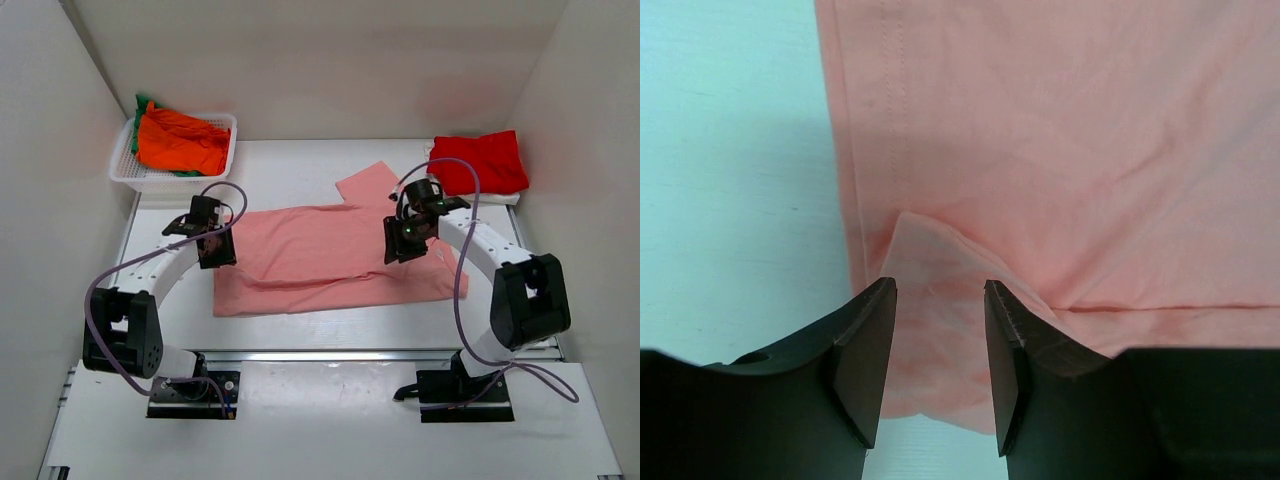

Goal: Fold and stack the t-shirts
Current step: Fold the flattened tshirt in 1/3 of the way

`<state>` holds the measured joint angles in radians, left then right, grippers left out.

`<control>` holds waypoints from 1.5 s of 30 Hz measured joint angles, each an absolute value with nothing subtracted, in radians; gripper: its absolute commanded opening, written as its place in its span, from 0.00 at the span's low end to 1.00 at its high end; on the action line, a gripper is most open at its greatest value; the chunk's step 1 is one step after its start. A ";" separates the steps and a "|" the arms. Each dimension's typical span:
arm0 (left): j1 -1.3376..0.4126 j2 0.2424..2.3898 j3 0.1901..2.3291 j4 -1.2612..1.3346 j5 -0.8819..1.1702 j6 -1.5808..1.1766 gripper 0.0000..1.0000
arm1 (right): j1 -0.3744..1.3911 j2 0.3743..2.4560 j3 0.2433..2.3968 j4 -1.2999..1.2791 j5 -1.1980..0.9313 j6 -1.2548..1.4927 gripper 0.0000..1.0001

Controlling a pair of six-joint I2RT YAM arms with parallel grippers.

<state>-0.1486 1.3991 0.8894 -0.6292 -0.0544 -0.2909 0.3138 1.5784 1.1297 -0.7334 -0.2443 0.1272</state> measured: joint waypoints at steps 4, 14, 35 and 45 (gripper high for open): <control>-0.142 1.406 0.889 -0.614 -0.075 -0.297 0.52 | 0.261 1.547 1.100 -0.728 -0.232 0.123 0.39; -0.140 1.502 0.857 -0.544 -0.110 -0.324 0.40 | 0.234 1.506 1.017 -0.716 -0.229 0.118 0.38; -0.134 1.374 0.784 -0.487 -0.140 -0.330 0.49 | 0.183 1.390 0.889 -0.676 -0.231 0.108 0.38; -0.141 1.463 0.767 -0.432 -0.126 -0.351 0.43 | 0.170 1.380 0.868 -0.665 -0.239 0.108 0.38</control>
<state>-0.1406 1.4631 0.7670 -0.4320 -0.1265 -0.3508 0.1696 1.3804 0.8680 -0.6655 -0.2386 0.1078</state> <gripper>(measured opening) 0.509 0.378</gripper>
